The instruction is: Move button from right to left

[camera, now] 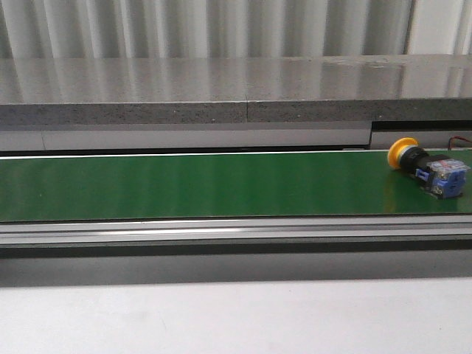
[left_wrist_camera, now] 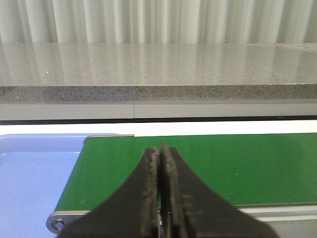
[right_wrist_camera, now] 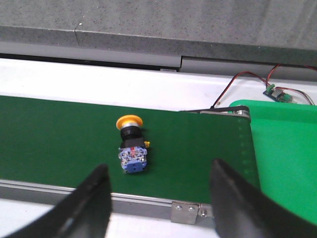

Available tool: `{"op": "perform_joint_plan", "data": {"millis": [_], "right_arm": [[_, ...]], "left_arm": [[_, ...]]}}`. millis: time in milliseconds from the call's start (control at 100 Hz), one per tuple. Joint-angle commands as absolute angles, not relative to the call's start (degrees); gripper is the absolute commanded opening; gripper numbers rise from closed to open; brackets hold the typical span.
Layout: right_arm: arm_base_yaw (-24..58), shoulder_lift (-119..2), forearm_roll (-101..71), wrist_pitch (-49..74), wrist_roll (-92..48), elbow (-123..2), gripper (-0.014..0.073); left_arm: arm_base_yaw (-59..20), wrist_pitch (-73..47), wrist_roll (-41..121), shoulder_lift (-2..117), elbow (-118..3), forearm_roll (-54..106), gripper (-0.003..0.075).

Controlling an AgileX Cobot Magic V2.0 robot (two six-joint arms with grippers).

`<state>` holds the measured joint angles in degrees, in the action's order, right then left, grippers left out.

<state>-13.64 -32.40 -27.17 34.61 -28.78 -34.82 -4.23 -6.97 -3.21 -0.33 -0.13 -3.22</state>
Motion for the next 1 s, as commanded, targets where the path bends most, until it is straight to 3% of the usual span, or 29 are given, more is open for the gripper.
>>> {"op": "perform_joint_plan", "data": {"millis": [0,140,990], "right_arm": [[-13.77,-31.98,-28.78,30.73,-29.37,-34.88,0.0199],[-13.77,-31.98,-28.88,30.74,-29.32,-34.43,-0.0072],[-13.77,-31.98,-29.26,30.59,-29.32,-34.43,-0.0067]], "left_arm": [[-4.68,-2.02,-3.4,-2.06,1.36,-2.75,-0.002],[-4.68,-2.02,-3.4,-2.06,1.36,-2.75,-0.002],[-4.68,-2.02,-3.4,-2.06,1.36,-2.75,-0.002]]}}
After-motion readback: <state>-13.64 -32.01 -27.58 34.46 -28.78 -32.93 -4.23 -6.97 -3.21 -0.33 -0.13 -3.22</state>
